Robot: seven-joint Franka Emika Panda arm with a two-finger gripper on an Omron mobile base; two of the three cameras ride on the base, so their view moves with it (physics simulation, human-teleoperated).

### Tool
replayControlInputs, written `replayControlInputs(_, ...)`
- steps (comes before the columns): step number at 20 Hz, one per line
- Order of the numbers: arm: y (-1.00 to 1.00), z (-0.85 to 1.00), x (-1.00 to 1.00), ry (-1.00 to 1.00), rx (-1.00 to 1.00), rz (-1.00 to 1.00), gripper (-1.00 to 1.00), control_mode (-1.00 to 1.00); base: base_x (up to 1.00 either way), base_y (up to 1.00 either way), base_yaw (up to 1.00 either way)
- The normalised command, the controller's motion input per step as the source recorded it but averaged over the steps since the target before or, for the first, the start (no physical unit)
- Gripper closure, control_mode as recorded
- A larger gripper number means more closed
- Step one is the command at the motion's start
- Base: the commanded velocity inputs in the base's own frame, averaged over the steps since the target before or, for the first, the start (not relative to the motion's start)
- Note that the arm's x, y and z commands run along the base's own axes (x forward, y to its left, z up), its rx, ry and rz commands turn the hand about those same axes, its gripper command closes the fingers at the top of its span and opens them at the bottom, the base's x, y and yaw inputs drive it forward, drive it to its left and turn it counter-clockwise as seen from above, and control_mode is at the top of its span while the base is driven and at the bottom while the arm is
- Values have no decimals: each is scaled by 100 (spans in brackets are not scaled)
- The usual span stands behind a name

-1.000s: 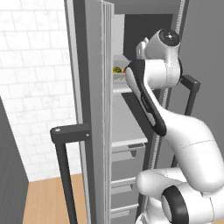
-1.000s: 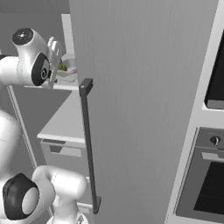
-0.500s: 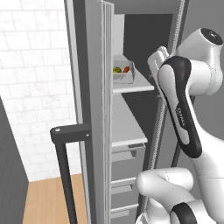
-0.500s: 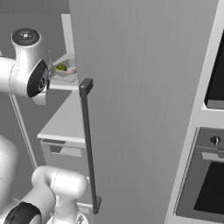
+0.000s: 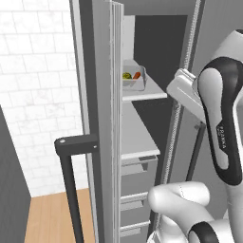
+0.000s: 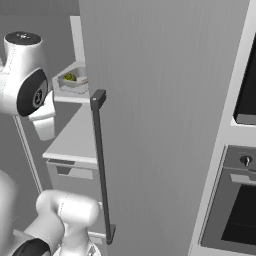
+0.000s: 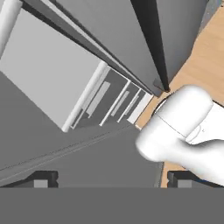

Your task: Take the meat container that has the fish and place it on the second highest rack of the freezer. Then take the vegetable container that has the lime and carrot and place it on the highest rack of the freezer.

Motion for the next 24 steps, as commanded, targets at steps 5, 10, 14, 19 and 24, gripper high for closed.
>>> replayControlInputs(5, -7, -24, -81, 0, -26, 43, -100, -100, 0, 0, 0)
replayControlInputs(10, 0, -20, -20, 4, -21, 38, -100, -100, 0, 0, 0)
replayControlInputs(14, 0, 0, 0, 8, -3, 14, -100, -100, 0, 0, 0)
replayControlInputs(19, 0, 0, -28, 0, -1, 1, -100, 100, -19, 0, 0)
replayControlInputs(24, 0, 0, 0, 0, 0, 0, -100, 100, -97, -27, 0)
